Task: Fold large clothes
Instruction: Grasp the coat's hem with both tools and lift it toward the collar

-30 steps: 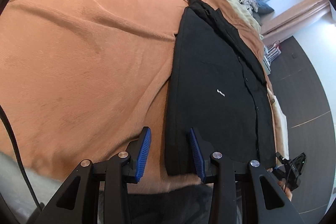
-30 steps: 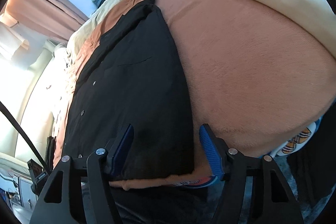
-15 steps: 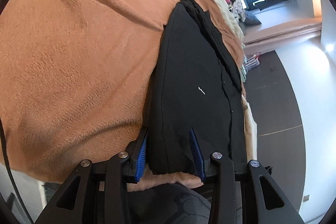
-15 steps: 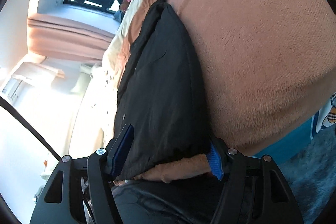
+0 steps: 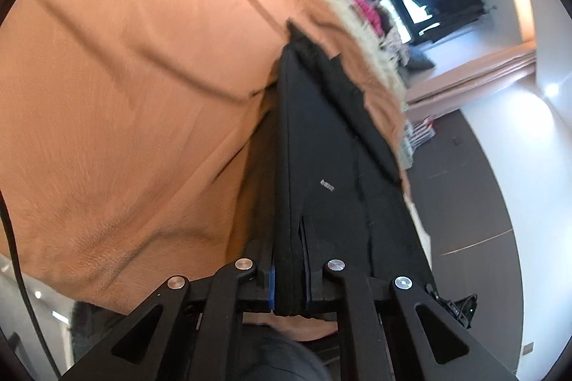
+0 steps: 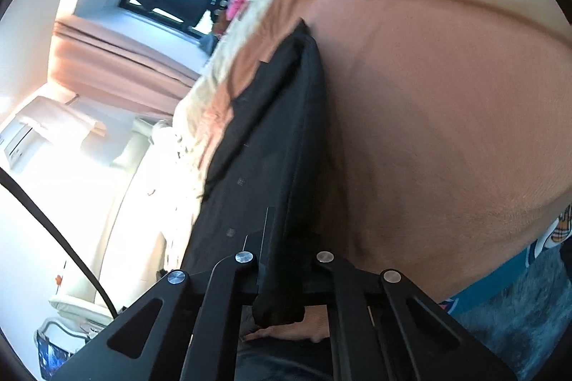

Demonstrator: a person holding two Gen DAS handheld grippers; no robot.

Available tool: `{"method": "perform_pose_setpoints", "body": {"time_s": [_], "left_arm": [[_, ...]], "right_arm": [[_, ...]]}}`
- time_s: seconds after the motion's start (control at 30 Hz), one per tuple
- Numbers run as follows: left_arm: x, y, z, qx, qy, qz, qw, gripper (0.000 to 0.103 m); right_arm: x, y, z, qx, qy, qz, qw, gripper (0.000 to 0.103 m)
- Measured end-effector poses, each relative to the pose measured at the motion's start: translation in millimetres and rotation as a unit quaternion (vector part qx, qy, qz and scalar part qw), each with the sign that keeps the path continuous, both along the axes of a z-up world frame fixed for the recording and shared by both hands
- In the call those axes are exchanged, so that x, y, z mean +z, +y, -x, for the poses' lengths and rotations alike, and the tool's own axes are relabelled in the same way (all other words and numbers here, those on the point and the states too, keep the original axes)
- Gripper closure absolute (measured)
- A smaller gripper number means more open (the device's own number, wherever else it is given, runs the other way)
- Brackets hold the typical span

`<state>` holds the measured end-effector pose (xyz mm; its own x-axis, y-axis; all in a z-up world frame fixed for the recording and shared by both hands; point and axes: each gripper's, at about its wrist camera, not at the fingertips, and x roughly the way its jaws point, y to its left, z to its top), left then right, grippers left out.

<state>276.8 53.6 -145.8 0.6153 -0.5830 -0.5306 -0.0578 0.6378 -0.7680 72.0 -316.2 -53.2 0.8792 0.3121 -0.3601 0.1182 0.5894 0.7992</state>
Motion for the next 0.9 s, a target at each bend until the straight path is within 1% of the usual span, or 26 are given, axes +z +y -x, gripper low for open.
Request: {"method": "perform_pose_setpoints", "body": {"time_s": [0.1, 0.23, 0.33, 0.4, 0.5, 0.6, 0.63, 0.67, 0.73, 0.83, 0.87, 0.9], "left_arm": [[25, 10, 15, 0.01, -0.029, 0.004, 0.9995, 0.093], [55, 22, 43, 0.014, -0.061, 0.012, 0.998, 0.093], [78, 34, 69, 0.017, -0.087, 0.017, 0.9959, 0.094], [96, 40, 82, 0.021, -0.104, 0.017, 0.9942, 0.094], [116, 48, 105, 0.019, -0.124, 0.015, 0.992, 0.094], [129, 52, 125, 0.021, -0.137, 0.019, 0.9902, 0.094], [132, 54, 131, 0.022, -0.14, 0.021, 0.9897, 0.094], [135, 53, 137, 0.023, -0.143, 0.022, 0.9892, 0.094], [144, 55, 149, 0.026, -0.152, 0.027, 0.9877, 0.094], [158, 55, 165, 0.03, -0.168, 0.03, 0.9848, 0.094], [161, 55, 169, 0.032, -0.173, 0.032, 0.9838, 0.094], [166, 56, 175, 0.034, -0.179, 0.034, 0.9827, 0.094]], "right_arm": [[21, 13, 19, 0.009, -0.026, 0.009, 1.0, 0.1], [36, 27, 46, 0.022, -0.051, 0.018, 0.998, 0.1], [50, 40, 75, 0.032, -0.071, 0.025, 0.997, 0.1], [55, 33, 104, 0.037, -0.085, 0.029, 0.995, 0.1], [61, 35, 126, 0.043, -0.097, 0.033, 0.994, 0.1], [59, 35, 134, 0.048, -0.105, 0.036, 0.993, 0.1], [61, 36, 143, 0.051, -0.107, 0.038, 0.992, 0.1], [59, 33, 137, 0.051, -0.108, 0.039, 0.992, 0.1], [60, 33, 139, 0.054, -0.111, 0.04, 0.992, 0.1], [65, 30, 152, 0.054, -0.122, 0.041, 0.99, 0.1], [64, 28, 142, 0.055, -0.125, 0.042, 0.99, 0.1], [65, 28, 143, 0.055, -0.129, 0.043, 0.989, 0.1]]}}
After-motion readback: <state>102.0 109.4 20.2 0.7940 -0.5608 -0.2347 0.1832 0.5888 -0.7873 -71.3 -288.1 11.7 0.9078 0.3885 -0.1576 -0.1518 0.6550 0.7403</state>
